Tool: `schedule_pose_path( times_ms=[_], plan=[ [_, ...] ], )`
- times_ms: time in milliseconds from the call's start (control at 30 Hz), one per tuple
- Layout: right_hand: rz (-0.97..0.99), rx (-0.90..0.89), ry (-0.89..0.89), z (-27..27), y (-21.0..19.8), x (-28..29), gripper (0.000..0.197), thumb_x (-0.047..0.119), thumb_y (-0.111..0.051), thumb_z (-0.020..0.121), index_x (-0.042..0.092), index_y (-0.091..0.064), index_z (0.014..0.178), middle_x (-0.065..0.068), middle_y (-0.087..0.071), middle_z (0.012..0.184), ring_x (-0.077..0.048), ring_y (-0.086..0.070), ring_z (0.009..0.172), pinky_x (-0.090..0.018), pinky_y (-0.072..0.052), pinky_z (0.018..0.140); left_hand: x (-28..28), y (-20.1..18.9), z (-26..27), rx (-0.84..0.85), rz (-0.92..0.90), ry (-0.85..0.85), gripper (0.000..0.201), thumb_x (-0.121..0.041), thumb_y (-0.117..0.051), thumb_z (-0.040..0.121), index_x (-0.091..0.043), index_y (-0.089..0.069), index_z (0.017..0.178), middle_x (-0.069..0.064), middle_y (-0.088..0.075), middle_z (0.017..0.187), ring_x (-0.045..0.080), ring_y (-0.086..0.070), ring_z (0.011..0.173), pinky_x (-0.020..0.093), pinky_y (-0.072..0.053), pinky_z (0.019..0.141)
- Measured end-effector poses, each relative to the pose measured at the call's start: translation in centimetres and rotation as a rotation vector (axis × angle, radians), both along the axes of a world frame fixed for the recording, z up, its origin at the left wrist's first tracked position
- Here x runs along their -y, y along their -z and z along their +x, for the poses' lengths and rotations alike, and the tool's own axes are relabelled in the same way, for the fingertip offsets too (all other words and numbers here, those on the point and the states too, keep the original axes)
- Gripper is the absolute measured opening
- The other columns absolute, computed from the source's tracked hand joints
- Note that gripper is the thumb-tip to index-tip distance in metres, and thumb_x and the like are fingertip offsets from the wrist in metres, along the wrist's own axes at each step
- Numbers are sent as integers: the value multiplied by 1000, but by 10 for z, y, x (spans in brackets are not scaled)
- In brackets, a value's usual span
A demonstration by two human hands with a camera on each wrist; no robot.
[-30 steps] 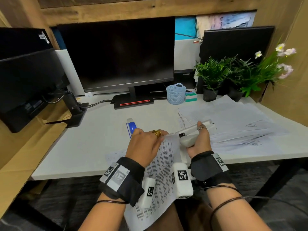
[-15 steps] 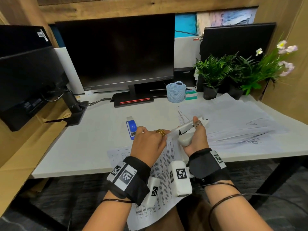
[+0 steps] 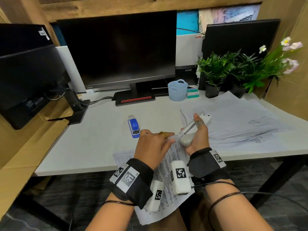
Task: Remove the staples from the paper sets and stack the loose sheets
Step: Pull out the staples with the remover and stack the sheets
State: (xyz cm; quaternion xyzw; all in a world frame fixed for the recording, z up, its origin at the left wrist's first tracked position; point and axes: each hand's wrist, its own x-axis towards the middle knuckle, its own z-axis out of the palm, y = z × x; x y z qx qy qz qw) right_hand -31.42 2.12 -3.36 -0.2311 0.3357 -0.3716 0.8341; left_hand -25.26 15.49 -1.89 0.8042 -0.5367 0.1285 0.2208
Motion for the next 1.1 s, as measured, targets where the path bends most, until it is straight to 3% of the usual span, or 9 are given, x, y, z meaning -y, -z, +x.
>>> schedule_pose_path(
  times_ms=[167, 333, 433, 633, 833, 900, 967, 1033, 1100],
  plan=[
    [2, 6, -31, -4, 9, -3, 39, 46, -58, 86, 19, -51, 113, -13, -57, 84, -26, -62, 75, -36, -51, 63, 3, 10, 3, 11, -242, 20, 24, -30, -57, 92, -16, -75, 85, 3, -62, 53, 13, -36, 52, 27, -26, 74],
    [-5, -20, 24, -2, 12, -7, 35, 44, -57, 88, 19, -50, 113, -10, -55, 85, -25, -59, 76, -37, -49, 65, 9, 13, -1, 55, -280, 28, 19, -29, -61, 82, -21, -73, 69, -3, -58, 44, 13, -38, 42, 26, -32, 66],
    [1, -17, 47, -1, 15, -5, 49, 47, -59, 86, 15, -51, 122, -12, -57, 90, -26, -60, 79, -36, -51, 66, 8, 14, -3, 50, -278, 41, 21, -30, -60, 83, -20, -73, 70, -3, -58, 44, 10, -33, 43, 28, -33, 63],
    [37, -5, 98, 2, 9, -9, 36, 48, -57, 87, 18, -51, 106, -7, -53, 80, -20, -58, 69, -31, -49, 58, 6, 13, -2, 74, -296, 49, 15, -28, -63, 81, -20, -75, 76, -3, -54, 41, 9, -31, 44, 27, -33, 65],
    [38, 132, 58, 3, 10, -10, 21, 45, -57, 88, 25, -55, 95, -10, -54, 96, -30, -58, 96, -49, -49, 93, 5, 15, -5, 144, -223, 66, 20, -35, -60, 80, -23, -75, 78, -5, -49, 38, 12, -39, 40, 25, -33, 61],
    [7, 67, 3, 6, 15, -2, 34, 50, -59, 85, 23, -54, 105, -13, -54, 110, -32, -57, 103, -52, -47, 95, 5, 17, 0, 114, -146, 19, 44, -47, -40, 89, -22, -75, 77, -3, -53, 42, 12, -36, 44, 25, -33, 67],
    [-34, -40, -164, 9, 11, 7, 75, 65, -68, 68, 21, -48, 125, -14, -51, 125, -35, -53, 114, -54, -42, 99, 6, 20, 8, 58, -28, -28, 68, -55, -17, 88, -18, -73, 90, 1, -66, 62, 16, -44, 54, 27, -32, 75],
    [-116, -215, -296, 12, 10, 19, 103, 67, -77, 46, 26, -45, 134, -15, -50, 131, -36, -53, 114, -55, -44, 96, 3, 22, 17, -15, 19, -45, 64, -58, -19, 92, -21, -69, 107, 1, -72, 83, 19, -57, 70, 29, -36, 84],
    [-197, -372, -323, 14, 11, 35, 93, 47, -76, 49, 17, -45, 131, -17, -55, 120, -33, -57, 100, -46, -51, 79, -2, 19, 21, -75, -20, -51, 42, -46, -36, 97, -23, -65, 116, 2, -72, 89, 22, -60, 81, 31, -36, 88]
  ],
)
